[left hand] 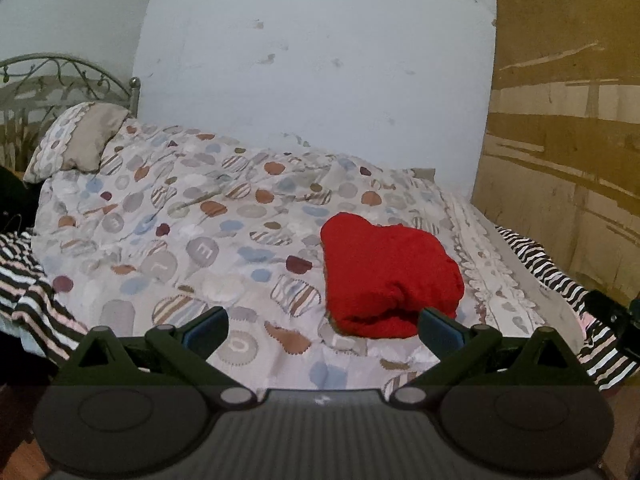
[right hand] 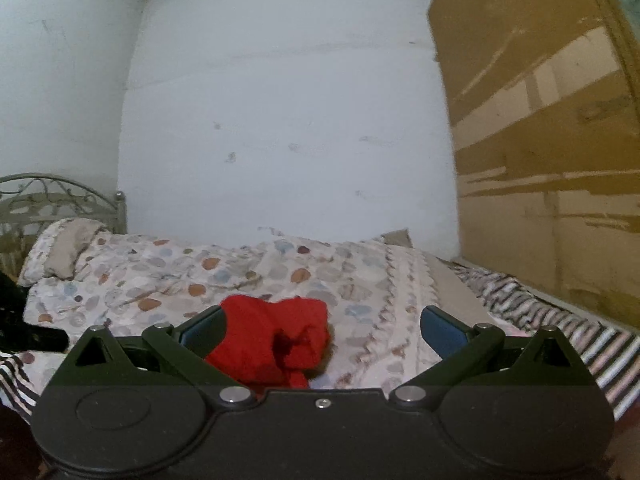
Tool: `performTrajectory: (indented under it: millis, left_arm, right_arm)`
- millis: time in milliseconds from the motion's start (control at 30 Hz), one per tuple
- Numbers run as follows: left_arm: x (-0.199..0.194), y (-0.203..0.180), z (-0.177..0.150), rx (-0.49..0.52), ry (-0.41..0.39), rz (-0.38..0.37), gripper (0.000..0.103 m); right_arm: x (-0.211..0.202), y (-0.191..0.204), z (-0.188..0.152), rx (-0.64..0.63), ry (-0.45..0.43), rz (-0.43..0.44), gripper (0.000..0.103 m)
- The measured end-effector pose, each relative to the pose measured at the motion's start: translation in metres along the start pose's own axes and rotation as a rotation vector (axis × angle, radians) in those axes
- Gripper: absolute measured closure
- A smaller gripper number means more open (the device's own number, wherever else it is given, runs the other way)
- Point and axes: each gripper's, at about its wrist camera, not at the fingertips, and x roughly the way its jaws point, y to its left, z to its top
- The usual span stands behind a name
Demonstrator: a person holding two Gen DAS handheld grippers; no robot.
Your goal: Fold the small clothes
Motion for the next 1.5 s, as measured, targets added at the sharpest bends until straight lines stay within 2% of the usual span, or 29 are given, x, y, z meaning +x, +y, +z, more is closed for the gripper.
performTrajectory:
  millis: [333, 700, 1500]
  left_arm:
    - [0.006, 0.008, -0.017, 0.042, 0.030, 0.026, 0.000]
    - [0.012, 0.010, -0.021, 0.031, 0.063, 0.025, 0.000]
    - [0.021, 0.011, -0.024, 0.011, 0.096, 0.020, 0.000]
  right_arm:
    - [0.000, 0.001, -0.021, 0.016, 0.083, -0.027, 0.000]
    - [0.006, 0.000, -0.028, 0.022, 0.128, -0.024, 0.000]
    - [0.013, 0.002, -0.032, 0.005, 0.154, -0.015, 0.000]
